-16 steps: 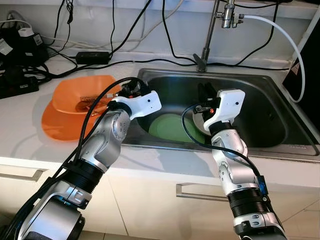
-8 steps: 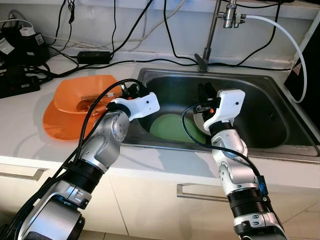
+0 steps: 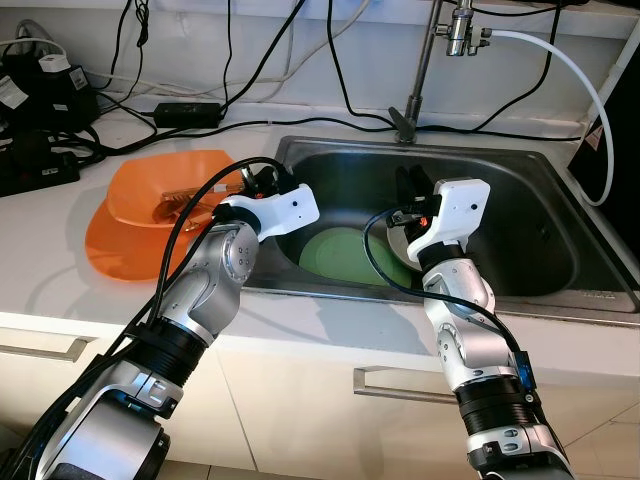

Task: Kitchen organization

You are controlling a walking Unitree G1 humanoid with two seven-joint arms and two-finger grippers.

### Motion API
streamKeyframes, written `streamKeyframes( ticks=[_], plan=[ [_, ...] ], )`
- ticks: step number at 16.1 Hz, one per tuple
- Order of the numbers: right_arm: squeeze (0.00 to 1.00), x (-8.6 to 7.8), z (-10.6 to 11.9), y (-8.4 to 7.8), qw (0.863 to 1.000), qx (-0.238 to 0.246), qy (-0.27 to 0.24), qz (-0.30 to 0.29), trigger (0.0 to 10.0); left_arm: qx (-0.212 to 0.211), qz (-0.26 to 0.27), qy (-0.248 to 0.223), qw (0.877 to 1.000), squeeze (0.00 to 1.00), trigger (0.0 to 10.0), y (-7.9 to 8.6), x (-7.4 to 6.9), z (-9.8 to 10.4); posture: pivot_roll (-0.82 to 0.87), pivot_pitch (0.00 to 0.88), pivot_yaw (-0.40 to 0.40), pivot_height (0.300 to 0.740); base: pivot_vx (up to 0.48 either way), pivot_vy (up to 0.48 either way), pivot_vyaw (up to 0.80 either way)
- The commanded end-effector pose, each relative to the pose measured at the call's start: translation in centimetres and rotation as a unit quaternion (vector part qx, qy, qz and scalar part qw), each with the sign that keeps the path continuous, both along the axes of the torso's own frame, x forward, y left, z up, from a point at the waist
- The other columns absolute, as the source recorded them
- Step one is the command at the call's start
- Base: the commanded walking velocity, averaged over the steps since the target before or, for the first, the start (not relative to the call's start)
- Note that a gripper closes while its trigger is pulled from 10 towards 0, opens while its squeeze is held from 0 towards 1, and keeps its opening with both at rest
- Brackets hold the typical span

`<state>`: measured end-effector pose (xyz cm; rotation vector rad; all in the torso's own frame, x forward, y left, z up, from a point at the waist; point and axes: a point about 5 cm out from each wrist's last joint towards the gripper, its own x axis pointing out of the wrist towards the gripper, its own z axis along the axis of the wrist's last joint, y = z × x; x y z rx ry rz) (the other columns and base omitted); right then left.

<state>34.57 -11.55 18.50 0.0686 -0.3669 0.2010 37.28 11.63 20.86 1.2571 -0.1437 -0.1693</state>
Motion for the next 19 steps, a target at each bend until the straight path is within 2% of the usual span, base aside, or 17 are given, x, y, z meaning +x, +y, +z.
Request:
streamKeyframes(
  ticks=[1, 7, 8, 10, 11, 12, 13, 14, 15, 16, 17, 19],
  plan=[
    [0.00, 0.1, 0.5, 0.1, 1.000, 0.004, -0.009, 0.003, 10.0, 0.009, -0.009, -0.024, 1.000, 0.00, 0.0, -0.4, -0.1, 1.2, 0.11, 0.000, 0.014, 0.740, 0.000, 0.000, 0.00],
    [0.00, 0.2, 0.5, 0.4, 1.000, 0.005, -0.010, 0.006, 10.0, 0.009, -0.026, -0.087, 0.996, 0.00, 0.0, -1.4, -0.9, 4.1, 0.12, 0.000, 0.015, 0.740, 0.000, 0.000, 0.00],
    [0.00, 0.2, 0.5, 0.3, 1.000, 0.005, -0.010, 0.006, 10.0, 0.009, -0.033, -0.113, 0.993, 0.00, 10.0, -1.7, -1.2, 5.0, 0.12, 0.000, 0.014, 0.740, 0.000, 0.000, 0.00],
    [0.00, 0.1, 0.4, 0.3, 1.000, 0.004, -0.009, 0.004, 10.0, -0.003, -0.049, -0.154, 0.987, 0.00, 10.0, -2.2, -1.7, 6.5, 0.12, 0.004, 0.014, 0.740, 0.000, 0.000, 0.00],
    [0.00, 0.1, 0.3, 0.2, 1.000, 0.004, -0.007, 0.003, 10.0, -0.034, -0.073, -0.208, 0.975, 0.00, 10.0, -2.7, -2.6, 8.3, 0.12, 0.008, 0.013, 0.740, 0.000, 0.000, 0.00],
    [0.00, 0.1, 0.2, 0.2, 1.000, 0.004, -0.006, 0.002, 10.0, -0.083, -0.093, -0.231, 0.965, 0.00, 10.0, -3.1, -3.1, 9.3, 0.12, 0.012, 0.012, 0.740, 0.000, 0.000, 0.00],
    [0.00, 0.1, 0.2, 0.2, 1.000, 0.003, -0.006, 0.002, 10.0, -0.124, -0.105, -0.234, 0.959, 0.00, 10.0, -3.2, -3.4, 9.7, 0.12, 0.012, 0.012, 0.740, 0.000, 0.000, 0.00],
    [0.00, 0.1, 0.2, 0.3, 1.000, 0.003, -0.005, 0.003, 10.0, -0.200, -0.120, -0.231, 0.944, 0.00, 10.0, -3.2, -3.8, 10.2, 0.12, 0.013, 0.012, 0.740, 0.000, 0.000, 0.00],
    [0.69, 0.1, 0.2, 0.1, 1.000, -0.002, -0.006, 0.000, 10.0, -0.275, -0.136, -0.224, 0.925, 0.00, 10.0, -3.0, -4.1, 10.8, 0.11, 0.017, 0.012, 0.740, 0.000, 0.000, 0.00],
    [1.00, 0.2, 0.2, -0.1, 1.000, -0.009, -0.006, -0.006, 10.0, -0.340, -0.151, -0.210, 0.904, 0.00, 10.0, -2.9, -4.4, 11.1, 0.11, 0.017, 0.012, 0.740, 0.000, 0.000, 0.00],
    [1.00, 0.2, 0.1, -0.3, 1.000, -0.011, -0.005, -0.007, 10.0, -0.372, -0.165, -0.194, 0.892, 0.00, 10.0, -3.0, -4.6, 11.2, 0.11, 0.017, 0.012, 0.740, 0.000, 0.000, 0.00],
    [1.00, 0.3, 0.1, -0.5, 0.998, -0.064, -0.013, -0.016, 10.0, -0.492, -0.201, -0.133, 0.836, 0.00, 10.0, -3.4, -4.6, 10.9, 0.11, 0.020, 0.008, 0.740, 0.000, 0.000, 0.00]
  ],
)
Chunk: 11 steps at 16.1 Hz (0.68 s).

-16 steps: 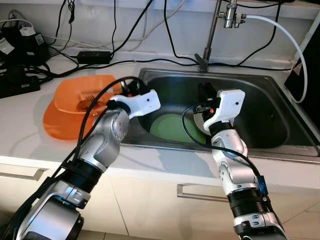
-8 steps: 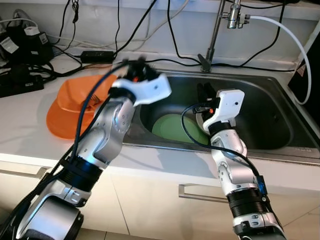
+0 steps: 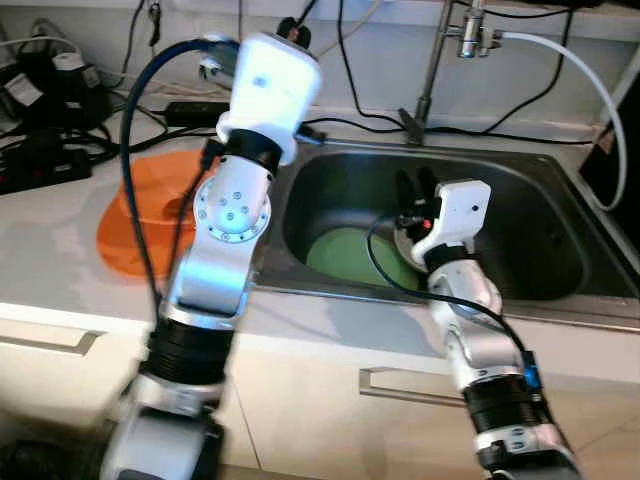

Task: Kitchen organization

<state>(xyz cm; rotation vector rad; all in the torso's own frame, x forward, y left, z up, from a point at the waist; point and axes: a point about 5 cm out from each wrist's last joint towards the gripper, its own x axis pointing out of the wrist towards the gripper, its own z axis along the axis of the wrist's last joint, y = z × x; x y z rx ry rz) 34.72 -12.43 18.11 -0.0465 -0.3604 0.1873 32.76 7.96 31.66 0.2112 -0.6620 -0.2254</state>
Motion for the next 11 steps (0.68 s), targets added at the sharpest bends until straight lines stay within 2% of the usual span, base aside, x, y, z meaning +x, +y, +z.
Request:
streamKeyframes(
  ticks=[1, 2, 4, 5, 7, 11],
  plan=[
    [1.00, 0.2, 0.5, 0.3, 1.000, -0.018, -0.013, 0.001, 10.0, -0.021, -0.019, 0.012, 1.000, 0.00, 10.0, 0.3, 0.0, 0.0, 0.11, 0.020, 0.008, 0.740, 0.000, 0.000, 0.00],
    [1.00, 0.2, 0.6, 0.1, 0.999, -0.039, -0.019, -0.003, 10.0, -0.043, -0.040, 0.030, 0.998, 0.00, 10.0, 0.2, 0.2, -0.2, 0.11, 0.020, 0.008, 0.740, 0.000, 0.000, 0.00],
    [1.00, 0.2, 0.6, -0.2, 0.996, -0.087, -0.030, -0.003, 10.0, -0.060, -0.100, 0.052, 0.992, 0.00, 10.0, -0.3, 0.4, -0.6, 0.11, 0.023, 0.009, 0.740, 0.000, 0.000, 0.00],
    [1.00, 0.1, 0.6, -0.1, 0.991, -0.126, -0.040, 0.003, 10.0, -0.075, -0.115, 0.063, 0.989, 0.00, 10.0, -0.1, 0.4, -0.7, 0.11, 0.025, 0.008, 0.740, 0.000, 0.000, 0.00],
    [1.00, -0.1, 0.6, 0.6, 0.990, -0.129, -0.045, 0.035, 10.0, -0.102, -0.130, 0.098, 0.981, 0.00, 10.0, 0.0, 0.6, -1.2, 0.11, 0.025, 0.010, 0.740, 0.000, 0.000, 0.00],
    [1.00, -0.3, 0.2, 1.4, 0.987, -0.143, -0.040, 0.060, 10.0, -0.143, -0.148, 0.111, 0.972, 0.00, 10.0, 0.2, 0.7, -1.2, 0.11, 0.026, 0.011, 0.740, 0.000, 0.000, 0.00]
  ],
)
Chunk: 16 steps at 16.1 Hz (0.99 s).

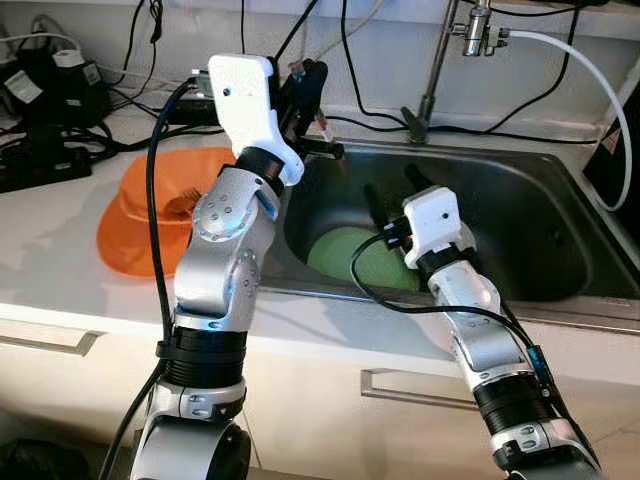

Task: Kitchen organization

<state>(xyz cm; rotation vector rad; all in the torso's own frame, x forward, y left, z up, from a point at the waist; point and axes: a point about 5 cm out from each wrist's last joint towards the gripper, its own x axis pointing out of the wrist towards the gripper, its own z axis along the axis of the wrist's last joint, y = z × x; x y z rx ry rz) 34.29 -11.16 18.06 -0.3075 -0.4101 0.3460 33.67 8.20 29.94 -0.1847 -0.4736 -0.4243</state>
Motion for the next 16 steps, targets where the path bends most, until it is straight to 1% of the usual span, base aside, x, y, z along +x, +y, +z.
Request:
streamKeyframes(
  ticks=[1, 3, 5, 7, 8, 9, 12, 14, 16],
  plan=[
    [1.00, 0.0, 0.1, 0.4, 1.000, -0.005, -0.002, 0.011, 10.0, -0.004, -0.001, -0.006, 1.000, 0.00, 10.0, 0.2, -0.1, 0.5, 0.11, 0.025, 0.010, 0.740, 0.000, 0.000, 0.00],
    [1.00, -0.1, 0.2, 0.8, 1.000, -0.003, -0.004, 0.020, 10.0, -0.014, -0.012, 0.006, 1.000, 0.00, 10.0, 0.2, -0.1, 0.3, 0.11, 0.026, 0.013, 0.740, 0.000, 0.000, 0.00],
    [1.00, -0.2, 0.1, 1.4, 1.000, -0.002, -0.001, 0.029, 10.0, -0.031, -0.033, 0.016, 0.999, 0.00, 10.0, 0.0, -0.2, 0.2, 0.10, 0.026, 0.012, 0.740, 0.000, 0.000, 0.00],
    [1.00, -0.3, 0.1, 1.6, 1.000, -0.003, -0.002, 0.031, 10.0, -0.045, -0.043, 0.022, 0.998, 0.00, 10.0, -0.1, -0.2, 0.1, 0.10, 0.026, 0.012, 0.740, 0.000, 0.000, 0.00],
    [1.00, -0.3, 0.0, 1.8, 0.999, -0.006, -0.002, 0.033, 10.0, -0.059, -0.056, 0.030, 0.996, 0.00, 10.0, -0.2, -0.2, 0.0, 0.10, 0.026, 0.012, 0.740, 0.000, 0.000, 0.00],
    [0.00, -0.3, -0.1, 2.0, 0.999, -0.013, 0.000, 0.034, 10.0, -0.065, -0.064, 0.034, 0.995, 0.00, 10.0, -0.2, -0.2, 0.0, 0.10, 0.024, 0.017, 0.740, 0.000, 0.000, 0.00],
    [0.00, -0.4, -0.3, 2.3, 0.999, -0.019, 0.003, 0.039, 10.0, -0.059, -0.074, 0.040, 0.995, 0.00, 10.0, -0.3, -0.4, -0.1, 0.11, 0.021, 0.017, 0.740, 0.000, 0.000, 0.00],
    [0.00, -0.3, -0.2, 2.4, 0.999, -0.019, 0.002, 0.039, 10.0, -0.052, -0.088, 0.047, 0.994, 0.00, 10.0, -0.8, -0.5, -0.2, 0.10, 0.017, 0.018, 0.740, 0.000, 0.000, 0.00],
    [0.00, -0.2, -0.2, 2.4, 0.999, -0.016, 0.001, 0.030, 10.0, -0.027, -0.108, 0.058, 0.992, 0.00, 10.0, -1.4, -0.8, -0.6, 0.11, 0.010, 0.018, 0.740, 0.000, 0.000, 0.00]
  ],
)
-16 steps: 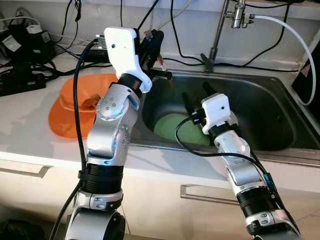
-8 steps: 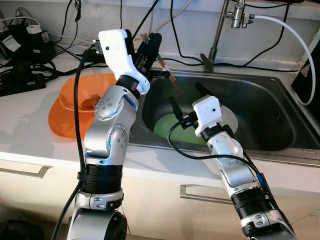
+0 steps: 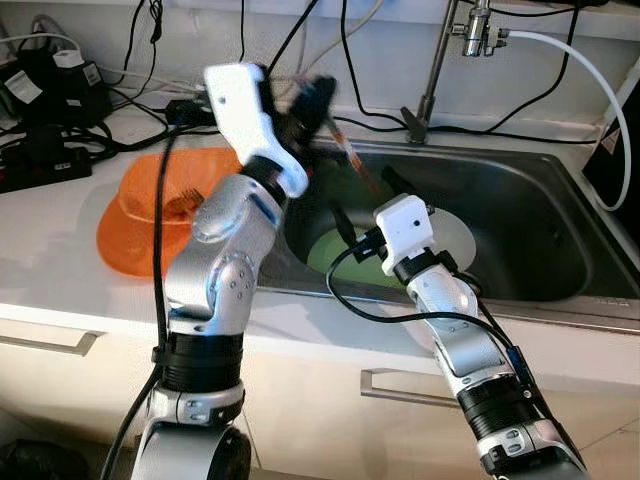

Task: Kitchen organization

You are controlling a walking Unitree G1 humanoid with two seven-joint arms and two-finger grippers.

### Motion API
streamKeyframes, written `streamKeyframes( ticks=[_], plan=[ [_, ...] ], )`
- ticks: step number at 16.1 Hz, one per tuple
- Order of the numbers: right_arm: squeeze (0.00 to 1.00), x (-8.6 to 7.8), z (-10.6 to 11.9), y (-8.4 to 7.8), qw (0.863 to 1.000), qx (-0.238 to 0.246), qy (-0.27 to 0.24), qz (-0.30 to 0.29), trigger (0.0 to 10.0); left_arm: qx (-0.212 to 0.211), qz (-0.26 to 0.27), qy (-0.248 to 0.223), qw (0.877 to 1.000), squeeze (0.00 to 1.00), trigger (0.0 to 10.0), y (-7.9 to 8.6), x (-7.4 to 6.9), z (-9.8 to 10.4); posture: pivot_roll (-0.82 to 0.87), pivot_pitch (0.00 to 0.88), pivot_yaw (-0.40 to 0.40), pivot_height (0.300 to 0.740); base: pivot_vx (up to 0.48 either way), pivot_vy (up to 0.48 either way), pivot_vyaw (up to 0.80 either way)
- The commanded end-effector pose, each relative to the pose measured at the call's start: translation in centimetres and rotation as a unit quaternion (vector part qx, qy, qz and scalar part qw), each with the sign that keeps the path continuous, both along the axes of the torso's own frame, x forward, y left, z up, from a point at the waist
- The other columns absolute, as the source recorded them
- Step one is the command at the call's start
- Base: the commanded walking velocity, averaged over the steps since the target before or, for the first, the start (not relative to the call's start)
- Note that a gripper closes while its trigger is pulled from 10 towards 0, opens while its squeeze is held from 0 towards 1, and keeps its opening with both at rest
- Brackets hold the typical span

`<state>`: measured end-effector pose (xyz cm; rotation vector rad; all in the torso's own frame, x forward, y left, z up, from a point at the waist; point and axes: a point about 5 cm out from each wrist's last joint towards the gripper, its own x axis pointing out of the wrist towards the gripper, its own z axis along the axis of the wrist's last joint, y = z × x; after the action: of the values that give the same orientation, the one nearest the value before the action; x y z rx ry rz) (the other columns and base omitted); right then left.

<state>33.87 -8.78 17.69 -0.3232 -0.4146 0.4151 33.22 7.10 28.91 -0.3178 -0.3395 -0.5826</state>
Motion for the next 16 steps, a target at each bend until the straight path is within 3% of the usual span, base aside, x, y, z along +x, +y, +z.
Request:
streamKeyframes(
  ticks=[1, 3, 4, 5, 6, 16],
  plan=[
    [0.00, 0.3, 0.2, 0.0, 1.000, -0.001, 0.001, -0.005, 10.0, 0.013, -0.018, -0.006, 1.000, 0.00, 10.0, -0.4, -0.4, 0.2, 0.11, 0.010, 0.018, 0.740, 0.000, 0.000, 0.00],
    [0.00, 0.4, 0.3, 0.0, 1.000, 0.002, 0.000, -0.009, 10.0, 0.030, -0.031, -0.001, 0.999, 0.00, 10.0, -0.8, -0.6, -0.2, 0.11, 0.003, 0.019, 0.740, 0.000, 0.000, 0.00],
    [0.00, 0.5, 0.4, 0.0, 1.000, 0.006, 0.000, -0.012, 7.6, 0.034, -0.035, 0.002, 0.999, 0.00, 10.0, -0.9, -0.7, -0.4, 0.11, 0.000, 0.020, 0.740, 0.000, 0.000, 0.00],
    [0.00, 0.5, 0.4, -0.1, 1.000, 0.009, -0.001, -0.013, 3.3, 0.035, -0.036, 0.005, 0.999, 0.00, 10.0, -1.0, -0.7, -0.5, 0.11, 0.000, 0.020, 0.740, 0.000, 0.000, 0.00],
    [0.00, 0.5, 0.4, -0.1, 1.000, 0.007, 0.000, -0.015, 0.0, 0.039, -0.037, 0.007, 0.999, 0.00, 10.0, -1.0, -0.7, -0.6, 0.11, 0.000, 0.021, 0.740, 0.000, 0.000, 0.00],
    [0.00, 0.6, 0.0, -0.3, 1.000, 0.012, 0.010, -0.027, 0.0, 0.046, -0.031, 0.015, 0.998, 0.00, 10.0, -1.0, -0.8, -0.9, 0.12, 0.016, 0.021, 0.740, 0.000, 0.000, 0.00]
  ],
)
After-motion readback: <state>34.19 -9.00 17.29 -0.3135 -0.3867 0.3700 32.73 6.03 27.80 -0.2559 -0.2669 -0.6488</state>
